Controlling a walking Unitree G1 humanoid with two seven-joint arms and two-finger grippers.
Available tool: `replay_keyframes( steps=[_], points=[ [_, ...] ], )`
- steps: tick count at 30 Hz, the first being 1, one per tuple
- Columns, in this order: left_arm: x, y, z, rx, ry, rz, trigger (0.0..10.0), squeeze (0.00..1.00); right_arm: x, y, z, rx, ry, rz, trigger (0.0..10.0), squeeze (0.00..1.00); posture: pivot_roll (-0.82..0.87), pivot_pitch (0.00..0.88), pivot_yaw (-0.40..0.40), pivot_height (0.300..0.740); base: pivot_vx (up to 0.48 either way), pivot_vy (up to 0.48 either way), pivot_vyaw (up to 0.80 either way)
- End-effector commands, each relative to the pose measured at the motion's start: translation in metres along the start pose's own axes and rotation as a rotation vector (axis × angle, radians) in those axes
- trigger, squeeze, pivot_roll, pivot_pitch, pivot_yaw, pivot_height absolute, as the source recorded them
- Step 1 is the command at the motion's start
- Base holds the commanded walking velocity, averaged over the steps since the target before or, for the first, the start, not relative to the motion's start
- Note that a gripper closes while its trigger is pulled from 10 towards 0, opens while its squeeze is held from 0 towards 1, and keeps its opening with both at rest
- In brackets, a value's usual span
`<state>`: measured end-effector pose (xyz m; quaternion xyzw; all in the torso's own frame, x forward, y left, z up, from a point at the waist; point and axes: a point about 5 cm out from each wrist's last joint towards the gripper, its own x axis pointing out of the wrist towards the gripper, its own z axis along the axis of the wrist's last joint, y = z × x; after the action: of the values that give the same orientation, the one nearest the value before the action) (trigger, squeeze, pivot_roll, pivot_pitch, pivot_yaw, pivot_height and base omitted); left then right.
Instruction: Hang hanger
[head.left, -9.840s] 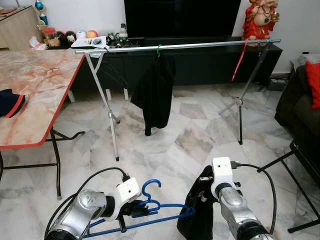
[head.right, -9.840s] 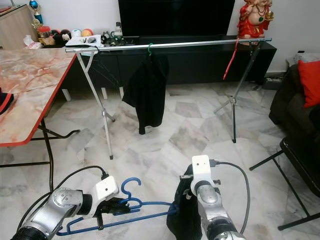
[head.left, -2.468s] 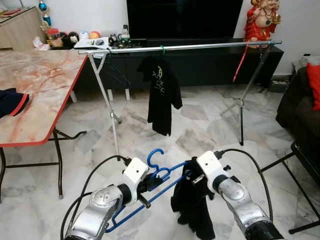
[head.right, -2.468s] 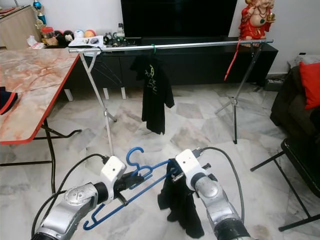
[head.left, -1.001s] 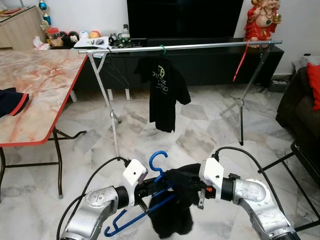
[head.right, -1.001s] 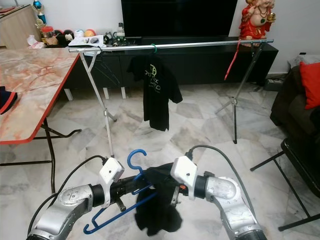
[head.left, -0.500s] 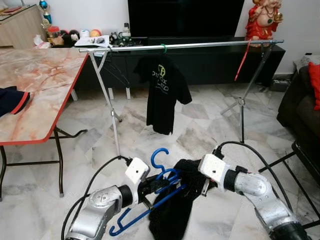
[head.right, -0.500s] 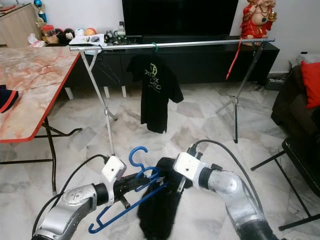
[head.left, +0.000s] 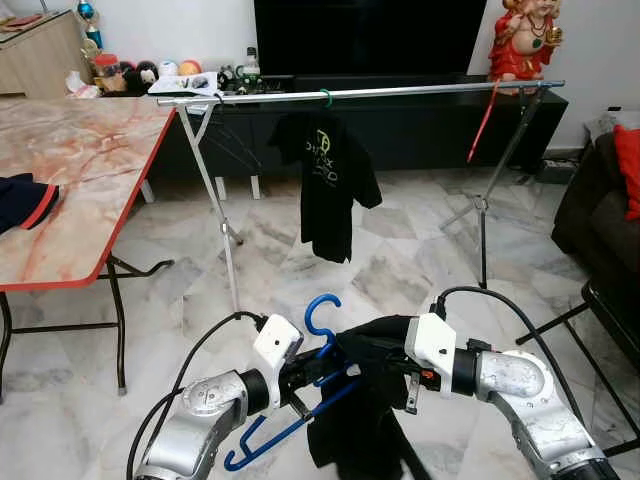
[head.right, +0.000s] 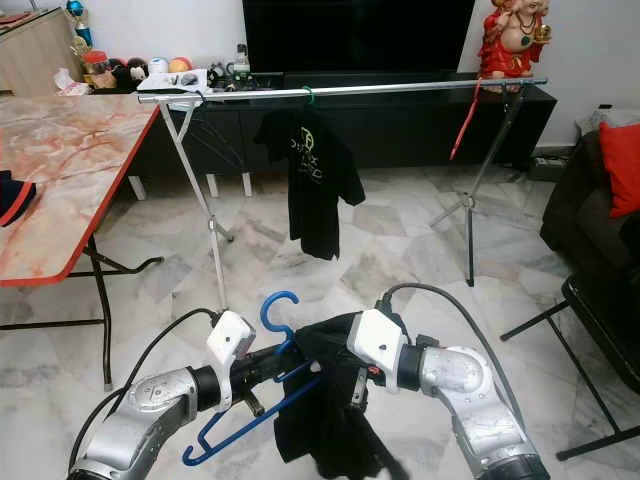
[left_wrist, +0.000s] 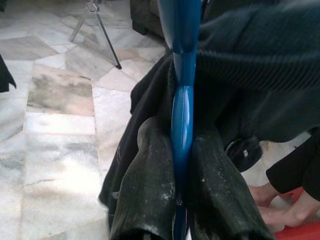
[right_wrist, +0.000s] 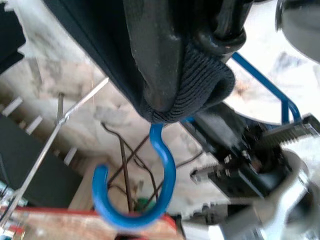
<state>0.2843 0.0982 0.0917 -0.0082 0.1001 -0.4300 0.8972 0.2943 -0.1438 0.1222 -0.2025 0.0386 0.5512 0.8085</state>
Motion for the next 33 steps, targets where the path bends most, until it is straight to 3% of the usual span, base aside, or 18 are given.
replay_keyframes(
  steps=[1,2,3,4,18,33],
  points=[
    [0.0,0.001,0.005,-0.002,-0.03,0.0,10.0,0.0,0.0,0.001,-0.003,-0.008,0.039,0.002,10.0,0.58,0.14,0.06,0.008,0.74,0.0,0.0,0.0],
    [0.0,0.001,0.006,-0.002,-0.031,0.001,10.0,0.0,0.0,0.0,-0.006,-0.009,0.056,-0.013,10.0,0.67,0.14,0.06,0.008,0.74,0.0,0.0,0.0],
    [0.0,0.001,0.006,-0.001,-0.032,0.002,10.0,0.0,0.001,-0.002,-0.008,-0.009,0.067,-0.025,10.0,0.94,0.14,0.056,0.005,0.74,0.0,0.0,0.0],
    [0.001,0.001,0.006,-0.001,-0.035,0.005,10.0,0.0,0.001,-0.002,-0.01,-0.008,0.076,-0.033,10.0,1.0,0.14,0.056,0.004,0.74,0.0,0.0,0.0],
    [0.004,0.003,0.019,-0.045,-0.137,0.03,10.0,0.0,0.007,0.006,-0.007,0.0,0.043,0.016,10.0,1.0,0.14,0.049,0.0,0.74,0.0,0.0,0.0],
    [0.006,-0.002,0.024,-0.038,-0.222,-0.001,10.0,0.0,0.005,-0.001,0.003,-0.036,0.029,-0.006,10.0,1.0,0.12,0.048,-0.01,0.74,0.0,0.0,0.0]
  ],
)
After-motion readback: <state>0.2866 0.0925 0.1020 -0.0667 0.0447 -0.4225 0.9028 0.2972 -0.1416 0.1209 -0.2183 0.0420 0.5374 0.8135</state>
